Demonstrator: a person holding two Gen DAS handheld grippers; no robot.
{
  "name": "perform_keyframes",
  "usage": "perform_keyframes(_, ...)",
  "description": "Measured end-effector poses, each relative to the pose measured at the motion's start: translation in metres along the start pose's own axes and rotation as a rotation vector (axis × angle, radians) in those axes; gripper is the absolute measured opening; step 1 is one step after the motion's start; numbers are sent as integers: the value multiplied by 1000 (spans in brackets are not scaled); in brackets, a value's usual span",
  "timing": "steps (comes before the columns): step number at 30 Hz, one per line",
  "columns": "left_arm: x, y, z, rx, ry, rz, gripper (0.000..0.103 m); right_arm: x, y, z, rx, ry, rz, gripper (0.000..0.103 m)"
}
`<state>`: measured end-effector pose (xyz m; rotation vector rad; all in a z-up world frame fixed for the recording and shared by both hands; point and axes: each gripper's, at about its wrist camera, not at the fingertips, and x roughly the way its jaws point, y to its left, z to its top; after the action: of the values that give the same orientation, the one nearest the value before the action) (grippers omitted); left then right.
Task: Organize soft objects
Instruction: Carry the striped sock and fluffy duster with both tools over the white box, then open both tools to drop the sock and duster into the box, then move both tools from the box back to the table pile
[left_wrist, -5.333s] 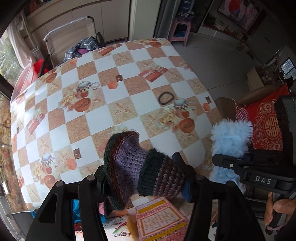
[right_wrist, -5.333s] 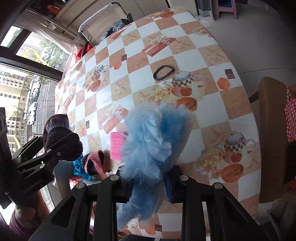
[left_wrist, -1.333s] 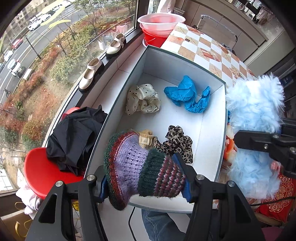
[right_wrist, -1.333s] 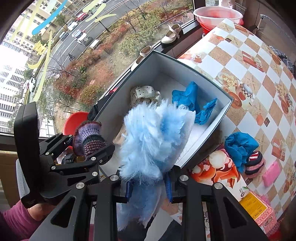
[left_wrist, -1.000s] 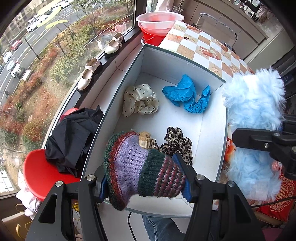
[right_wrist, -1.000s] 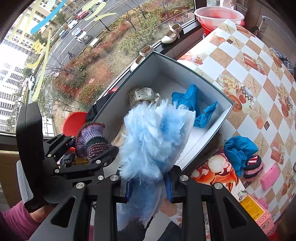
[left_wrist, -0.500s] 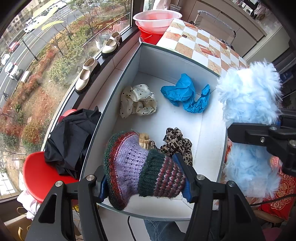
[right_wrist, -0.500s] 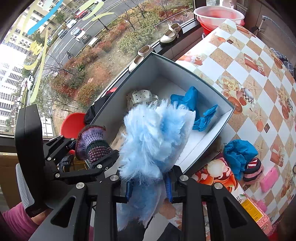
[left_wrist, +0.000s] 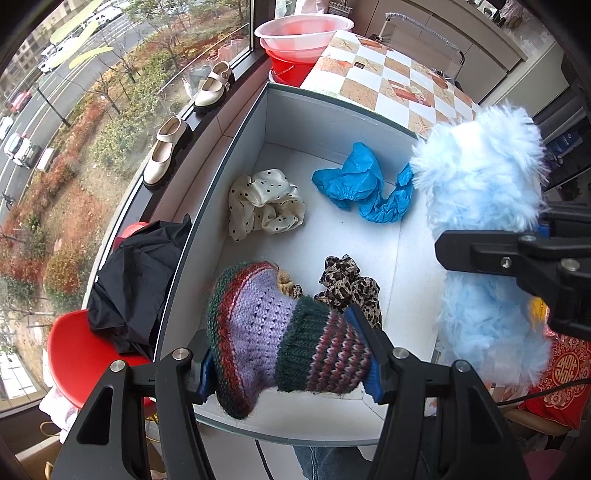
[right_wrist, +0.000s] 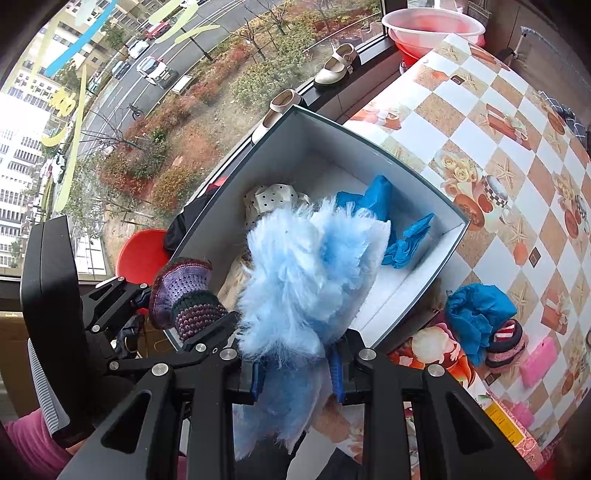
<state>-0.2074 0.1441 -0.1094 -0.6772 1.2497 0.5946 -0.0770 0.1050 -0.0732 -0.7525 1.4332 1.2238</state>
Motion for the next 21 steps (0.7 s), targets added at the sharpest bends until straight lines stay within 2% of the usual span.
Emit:
perform_keyframes(6,1,-2,2,7,5,-9,64,0,-3,3,11,-2,6,29)
perform_keyframes(9,-1,-9,1,50,-18,-12,72,1,-2,5,8,-4,11,29)
perform_keyframes(10,-1,-12,1,68,-25,-5,80,2,-2,6,7,1,20,30)
perform_keyframes(11,-1,-15,0,84,-28,0,83,3,-3,7,11,9,28,32)
perform_keyframes(12,-1,-17,0,96,-24,-1,83,3,-3,7,16,11,26,51)
perform_keyframes(13,0,-15,1,86,-27,-23,83,3,-4,6,23,6,14,77)
perform_keyframes(15,8,-12,2,66,2,-33,83,0,-9,5,42,1,-35,91)
perform_keyframes(18,15,-13,3,82,39,-20,84,-9,-20,3,85,-17,-93,102)
perform_keyframes(21,10,-23,2,124,28,-11,84,-24,-35,0,144,-50,-56,102)
